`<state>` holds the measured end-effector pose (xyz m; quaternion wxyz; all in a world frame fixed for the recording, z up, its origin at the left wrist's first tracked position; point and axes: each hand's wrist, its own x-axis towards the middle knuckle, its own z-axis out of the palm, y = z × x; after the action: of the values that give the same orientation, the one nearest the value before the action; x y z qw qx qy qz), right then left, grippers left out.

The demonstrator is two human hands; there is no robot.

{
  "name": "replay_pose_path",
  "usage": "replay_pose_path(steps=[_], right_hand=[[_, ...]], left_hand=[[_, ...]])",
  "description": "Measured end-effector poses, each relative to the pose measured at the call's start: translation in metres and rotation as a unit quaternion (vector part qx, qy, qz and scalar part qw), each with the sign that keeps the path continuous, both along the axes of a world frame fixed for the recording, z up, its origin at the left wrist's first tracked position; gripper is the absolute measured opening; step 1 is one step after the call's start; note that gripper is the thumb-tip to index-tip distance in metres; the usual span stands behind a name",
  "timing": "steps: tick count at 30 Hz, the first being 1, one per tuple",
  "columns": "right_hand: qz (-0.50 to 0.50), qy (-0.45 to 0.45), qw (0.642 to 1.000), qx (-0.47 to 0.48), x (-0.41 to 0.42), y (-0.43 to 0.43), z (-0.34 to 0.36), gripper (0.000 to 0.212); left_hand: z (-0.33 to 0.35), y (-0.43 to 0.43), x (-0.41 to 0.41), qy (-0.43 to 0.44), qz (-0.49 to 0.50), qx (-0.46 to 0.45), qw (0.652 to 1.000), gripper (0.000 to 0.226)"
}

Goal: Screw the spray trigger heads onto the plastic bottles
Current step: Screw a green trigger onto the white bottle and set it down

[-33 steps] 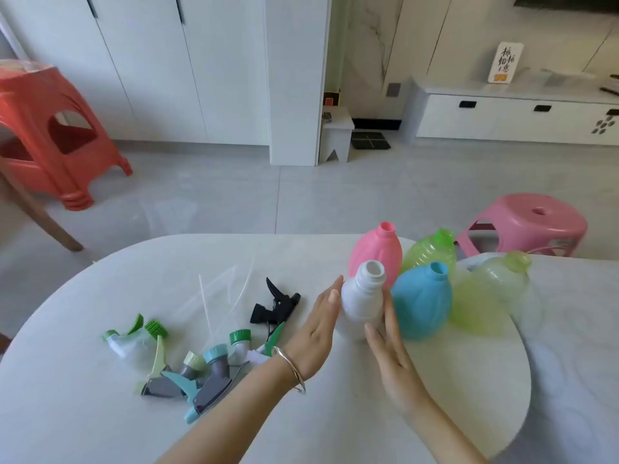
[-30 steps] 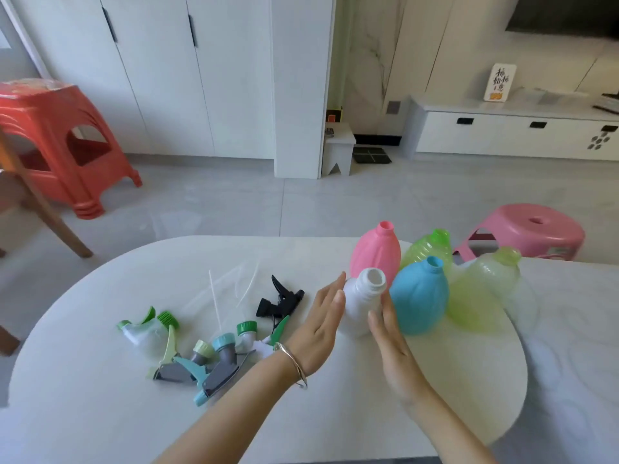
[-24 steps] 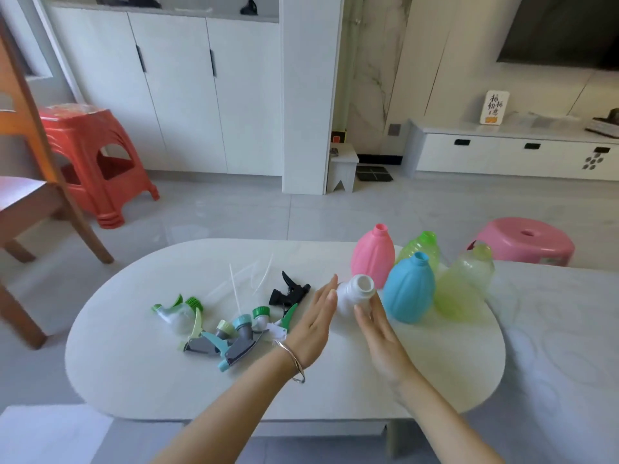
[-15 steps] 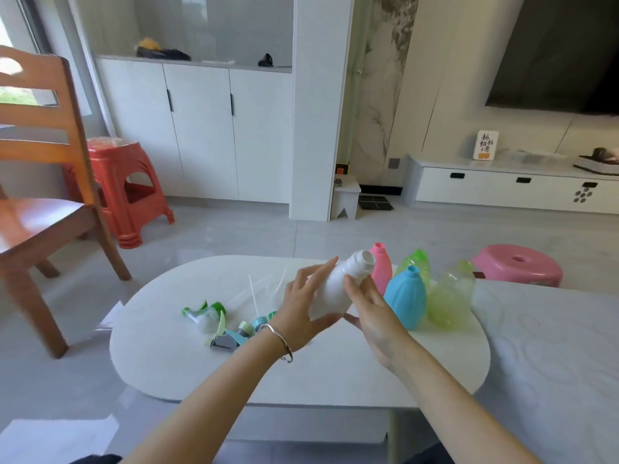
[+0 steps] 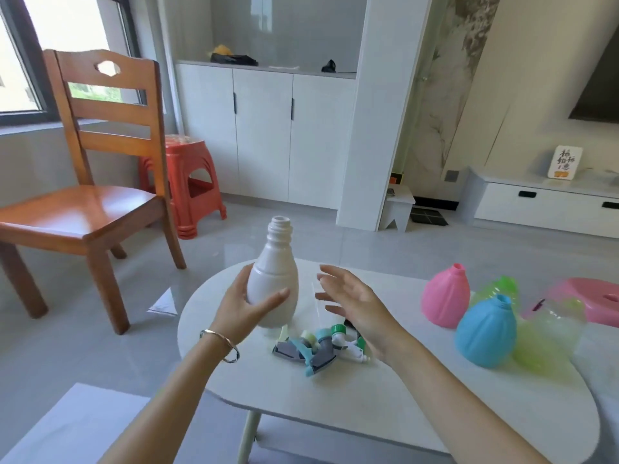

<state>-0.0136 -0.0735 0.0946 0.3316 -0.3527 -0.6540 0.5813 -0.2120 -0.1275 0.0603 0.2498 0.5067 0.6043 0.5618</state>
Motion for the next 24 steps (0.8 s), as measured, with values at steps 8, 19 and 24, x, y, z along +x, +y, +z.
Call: replay_pose_path(steps=[8, 19, 24], right_hand=[[0.069, -0.158, 0.980, 0.095, -0.043, 0.035, -0.055, 0.036], [0.127, -0.337, 0.904, 0.230, -0.087, 0.056, -0.090, 0.056], [0.110, -0.386, 0.868, 0.291, -0.102, 0.067, -0.100, 0.057]], left_hand=[[-0.041, -0.011, -0.069, -0.076, 0.151, 0.019, 0.985, 0.068], [-0.046, 0.000, -0.076, -0.086, 0.134, 0.003, 0.987, 0.070], [-0.050, -0.003, -0.078, -0.084, 0.137, -0.008, 0.987, 0.079]])
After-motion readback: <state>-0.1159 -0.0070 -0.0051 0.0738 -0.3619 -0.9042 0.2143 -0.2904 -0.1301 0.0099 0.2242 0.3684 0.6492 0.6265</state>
